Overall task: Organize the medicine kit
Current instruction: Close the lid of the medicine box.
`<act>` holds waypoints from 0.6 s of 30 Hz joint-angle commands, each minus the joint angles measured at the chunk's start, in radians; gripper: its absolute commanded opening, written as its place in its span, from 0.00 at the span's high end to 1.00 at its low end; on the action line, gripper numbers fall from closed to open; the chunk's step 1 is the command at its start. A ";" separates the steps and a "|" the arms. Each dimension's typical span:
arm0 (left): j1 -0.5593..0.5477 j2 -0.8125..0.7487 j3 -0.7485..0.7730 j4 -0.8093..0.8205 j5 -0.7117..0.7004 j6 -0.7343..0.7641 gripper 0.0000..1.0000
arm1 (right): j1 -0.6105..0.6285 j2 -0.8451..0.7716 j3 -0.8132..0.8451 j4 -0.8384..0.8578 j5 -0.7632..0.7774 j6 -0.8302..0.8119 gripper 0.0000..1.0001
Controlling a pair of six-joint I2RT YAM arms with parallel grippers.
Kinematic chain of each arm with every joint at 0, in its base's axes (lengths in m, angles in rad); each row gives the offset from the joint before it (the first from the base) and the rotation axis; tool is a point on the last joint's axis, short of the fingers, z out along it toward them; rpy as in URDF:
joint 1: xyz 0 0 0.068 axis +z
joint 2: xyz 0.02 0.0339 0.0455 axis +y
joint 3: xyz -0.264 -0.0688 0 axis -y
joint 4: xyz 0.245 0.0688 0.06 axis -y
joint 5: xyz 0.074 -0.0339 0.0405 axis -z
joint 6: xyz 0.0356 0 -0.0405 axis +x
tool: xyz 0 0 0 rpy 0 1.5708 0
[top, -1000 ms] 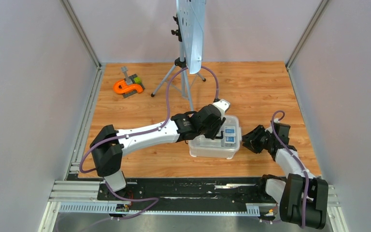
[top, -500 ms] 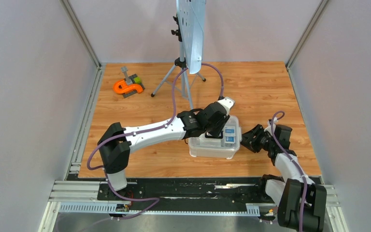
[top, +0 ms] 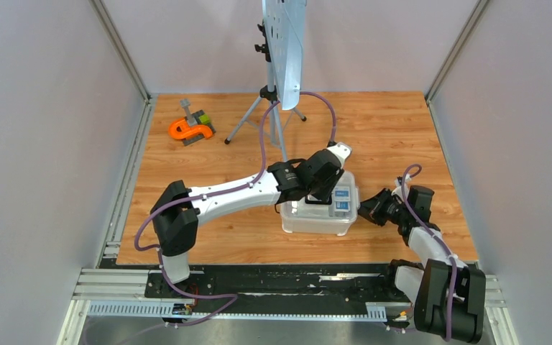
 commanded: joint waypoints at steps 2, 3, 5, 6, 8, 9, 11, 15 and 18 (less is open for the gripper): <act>-0.010 0.049 0.024 -0.123 0.082 -0.003 0.62 | -0.007 -0.090 0.011 0.045 -0.029 0.053 1.00; -0.014 0.047 0.029 -0.123 0.087 -0.001 0.62 | -0.007 -0.112 0.012 0.033 -0.024 0.054 1.00; -0.017 0.044 0.041 -0.122 0.087 0.004 0.62 | -0.007 -0.156 0.016 0.005 -0.003 0.054 1.00; -0.017 0.044 0.047 -0.123 0.087 0.006 0.62 | -0.007 -0.176 0.021 -0.024 0.007 0.049 1.00; -0.018 0.045 0.049 -0.122 0.089 0.010 0.62 | -0.007 -0.203 0.032 -0.073 0.037 0.036 1.00; -0.018 0.048 0.049 -0.122 0.090 0.011 0.62 | -0.007 -0.213 0.038 -0.098 0.053 0.026 1.00; -0.018 0.055 0.046 -0.123 0.092 0.011 0.63 | -0.007 -0.227 0.047 -0.133 0.087 0.011 1.00; -0.018 0.071 0.044 -0.119 0.112 0.009 0.63 | -0.007 -0.226 0.079 -0.223 0.156 -0.024 1.00; -0.018 0.084 0.043 -0.116 0.121 0.007 0.63 | -0.007 -0.220 0.096 -0.253 0.169 -0.044 1.00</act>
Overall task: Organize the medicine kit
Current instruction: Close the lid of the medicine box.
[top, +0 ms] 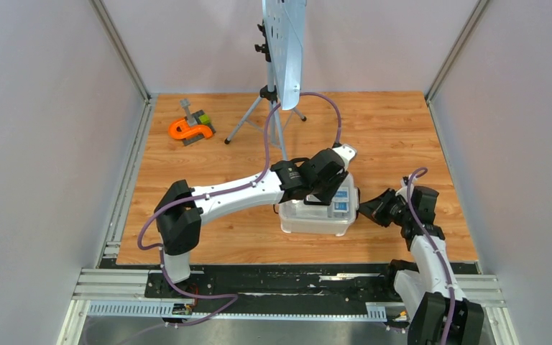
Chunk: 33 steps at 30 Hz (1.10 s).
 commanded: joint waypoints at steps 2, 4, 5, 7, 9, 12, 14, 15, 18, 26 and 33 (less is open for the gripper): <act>-0.012 0.064 -0.007 -0.074 0.060 -0.001 0.63 | -0.004 -0.015 0.072 -0.038 0.068 -0.029 1.00; -0.012 0.066 -0.007 -0.073 0.063 -0.003 0.63 | -0.004 -0.031 0.083 -0.051 0.063 -0.040 1.00; -0.012 0.066 -0.008 -0.072 0.064 -0.004 0.64 | -0.004 -0.040 0.089 -0.059 0.058 -0.047 1.00; -0.012 0.068 -0.011 -0.069 0.068 -0.004 0.64 | -0.004 -0.049 0.107 -0.088 0.053 -0.070 1.00; -0.012 0.069 -0.012 -0.066 0.069 -0.004 0.64 | -0.004 -0.051 0.131 -0.125 0.053 -0.090 1.00; -0.011 0.073 -0.014 -0.064 0.075 -0.002 0.64 | -0.004 -0.051 0.141 -0.133 0.035 -0.089 1.00; -0.012 0.076 -0.019 -0.061 0.077 -0.001 0.64 | -0.004 -0.055 0.151 -0.141 0.027 -0.087 1.00; -0.012 0.077 -0.021 -0.059 0.078 -0.002 0.64 | -0.004 -0.060 0.157 -0.144 0.022 -0.088 1.00; -0.012 0.082 -0.033 -0.048 0.086 -0.004 0.64 | -0.004 -0.079 0.175 -0.161 0.006 -0.090 1.00; -0.012 0.107 -0.049 -0.029 0.103 -0.007 0.64 | -0.004 -0.105 0.238 -0.228 -0.011 -0.111 1.00; -0.012 0.111 -0.064 -0.020 0.106 -0.008 0.64 | -0.004 -0.079 0.278 -0.268 -0.005 -0.133 1.00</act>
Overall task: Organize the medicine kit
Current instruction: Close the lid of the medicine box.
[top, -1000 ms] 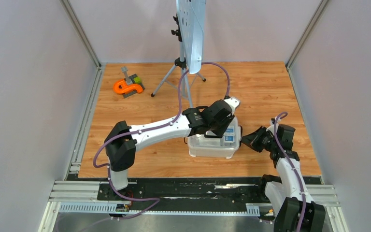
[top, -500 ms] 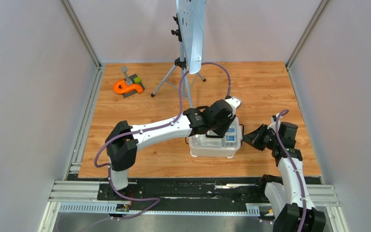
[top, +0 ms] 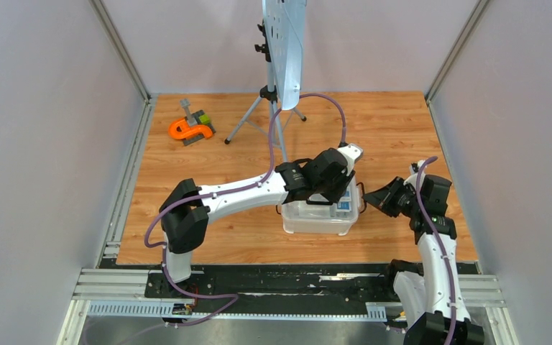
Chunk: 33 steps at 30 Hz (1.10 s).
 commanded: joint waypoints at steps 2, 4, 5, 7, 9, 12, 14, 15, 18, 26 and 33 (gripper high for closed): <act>-0.011 0.069 -0.064 -0.146 0.038 -0.008 0.64 | 0.002 0.012 0.074 -0.020 -0.032 -0.029 1.00; -0.011 0.069 -0.065 -0.144 0.037 -0.007 0.64 | 0.002 0.012 0.078 -0.026 -0.041 -0.034 1.00; -0.012 0.069 -0.065 -0.143 0.037 -0.006 0.64 | 0.002 0.012 0.077 -0.028 -0.048 -0.035 1.00; -0.011 0.069 -0.064 -0.141 0.036 -0.005 0.64 | 0.004 0.015 0.074 -0.027 -0.067 -0.037 1.00; -0.012 0.071 -0.063 -0.140 0.035 -0.003 0.64 | 0.010 0.016 0.073 -0.027 -0.083 -0.039 1.00; -0.011 0.074 -0.059 -0.139 0.034 -0.001 0.64 | 0.019 0.005 0.070 -0.025 -0.089 -0.040 1.00; -0.011 0.077 -0.058 -0.138 0.034 -0.003 0.64 | 0.026 0.003 0.070 -0.025 -0.103 -0.043 1.00; -0.011 0.079 -0.058 -0.138 0.033 -0.003 0.64 | 0.030 0.003 0.069 -0.026 -0.108 -0.043 1.00; -0.011 0.083 -0.053 -0.139 0.031 -0.002 0.64 | 0.051 0.005 0.067 -0.024 -0.111 -0.043 0.98; -0.011 0.095 -0.041 -0.145 0.032 0.004 0.64 | 0.068 0.026 0.068 -0.023 -0.117 -0.045 0.87; -0.011 0.105 -0.034 -0.144 0.033 0.006 0.65 | 0.083 0.035 0.070 -0.024 -0.105 -0.045 0.68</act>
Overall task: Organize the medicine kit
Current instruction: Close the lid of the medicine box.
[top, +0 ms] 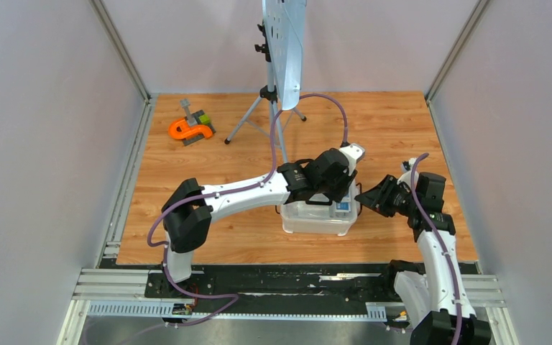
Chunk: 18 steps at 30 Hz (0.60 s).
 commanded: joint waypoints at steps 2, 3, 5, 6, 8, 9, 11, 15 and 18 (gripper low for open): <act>-0.010 0.089 -0.036 -0.176 0.027 0.005 0.65 | 0.023 0.001 0.041 0.011 -0.055 0.004 0.62; -0.011 0.088 -0.036 -0.176 0.027 0.006 0.65 | 0.024 -0.002 0.042 0.011 -0.048 0.005 0.60; -0.010 0.087 -0.037 -0.177 0.028 0.005 0.65 | 0.024 -0.009 0.044 0.010 -0.039 0.005 0.59; -0.010 0.087 -0.038 -0.176 0.028 0.005 0.65 | 0.023 -0.011 0.046 0.010 -0.035 0.006 0.59; -0.011 0.087 -0.039 -0.174 0.028 0.005 0.65 | 0.024 -0.017 0.050 0.006 -0.026 0.004 0.58; -0.011 0.088 -0.039 -0.173 0.029 0.005 0.65 | 0.024 -0.021 0.053 0.005 -0.022 0.004 0.58; -0.010 0.089 -0.039 -0.171 0.031 0.005 0.65 | 0.024 -0.027 0.059 0.001 -0.011 0.004 0.57; -0.011 0.090 -0.040 -0.167 0.037 0.003 0.65 | 0.024 -0.024 0.067 0.002 0.003 -0.001 0.56; -0.010 0.092 -0.040 -0.165 0.040 0.002 0.65 | 0.024 0.001 0.065 0.011 -0.007 -0.005 0.59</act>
